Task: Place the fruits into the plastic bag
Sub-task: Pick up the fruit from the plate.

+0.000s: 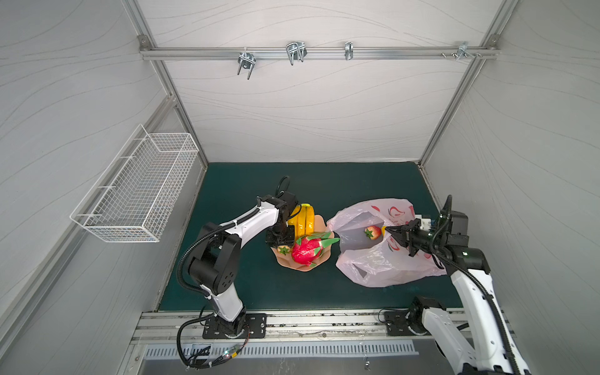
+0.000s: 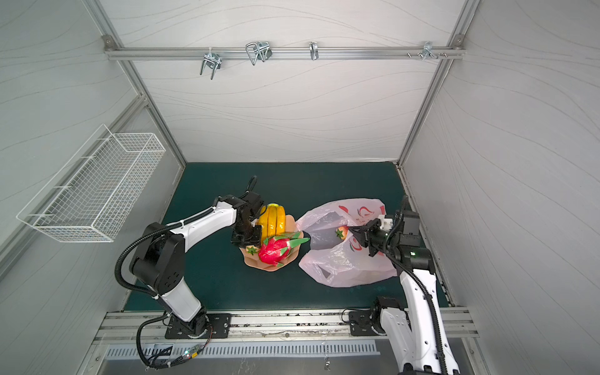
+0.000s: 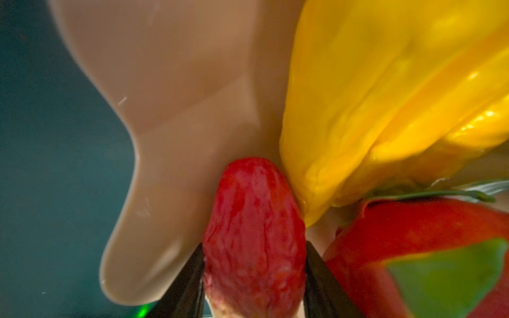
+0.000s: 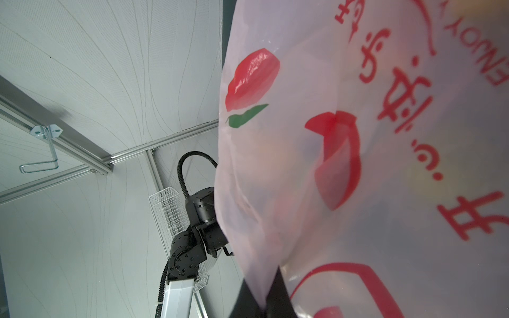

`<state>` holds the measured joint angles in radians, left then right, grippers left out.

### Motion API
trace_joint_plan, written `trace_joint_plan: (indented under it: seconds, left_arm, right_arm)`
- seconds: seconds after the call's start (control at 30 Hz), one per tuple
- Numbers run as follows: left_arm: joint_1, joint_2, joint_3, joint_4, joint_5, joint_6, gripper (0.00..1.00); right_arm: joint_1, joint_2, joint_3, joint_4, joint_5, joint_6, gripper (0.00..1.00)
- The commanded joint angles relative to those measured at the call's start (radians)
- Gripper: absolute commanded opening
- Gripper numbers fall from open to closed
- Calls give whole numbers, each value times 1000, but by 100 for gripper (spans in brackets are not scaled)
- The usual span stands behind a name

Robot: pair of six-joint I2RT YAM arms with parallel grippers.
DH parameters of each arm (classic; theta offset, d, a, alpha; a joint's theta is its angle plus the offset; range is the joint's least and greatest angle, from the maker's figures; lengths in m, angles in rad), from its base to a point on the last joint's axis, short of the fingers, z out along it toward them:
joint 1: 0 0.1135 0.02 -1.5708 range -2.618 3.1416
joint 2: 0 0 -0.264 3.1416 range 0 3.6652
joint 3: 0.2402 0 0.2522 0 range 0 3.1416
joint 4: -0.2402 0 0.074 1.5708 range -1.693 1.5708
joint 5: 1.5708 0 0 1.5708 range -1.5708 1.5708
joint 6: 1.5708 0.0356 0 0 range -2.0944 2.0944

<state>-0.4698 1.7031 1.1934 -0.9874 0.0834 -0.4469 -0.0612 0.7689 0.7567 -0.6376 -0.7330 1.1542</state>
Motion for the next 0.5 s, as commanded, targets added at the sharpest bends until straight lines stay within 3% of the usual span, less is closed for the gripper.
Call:
trace_joint_plan:
  seconds: [0.0, 0.3, 0.47]
  left_arm:
    - [-2, -41, 30, -34, -7, 1, 41]
    - [7, -195, 176, -111, 13, -20, 39]
    - [6, -263, 246, -80, 132, -53, 39]
  right_arm:
    - [-7, -10, 30, -27, 6, 1, 0]
    - [-6, -11, 33, -28, 1, 1, 0]
    - [-6, -11, 38, -27, 0, 1, 0]
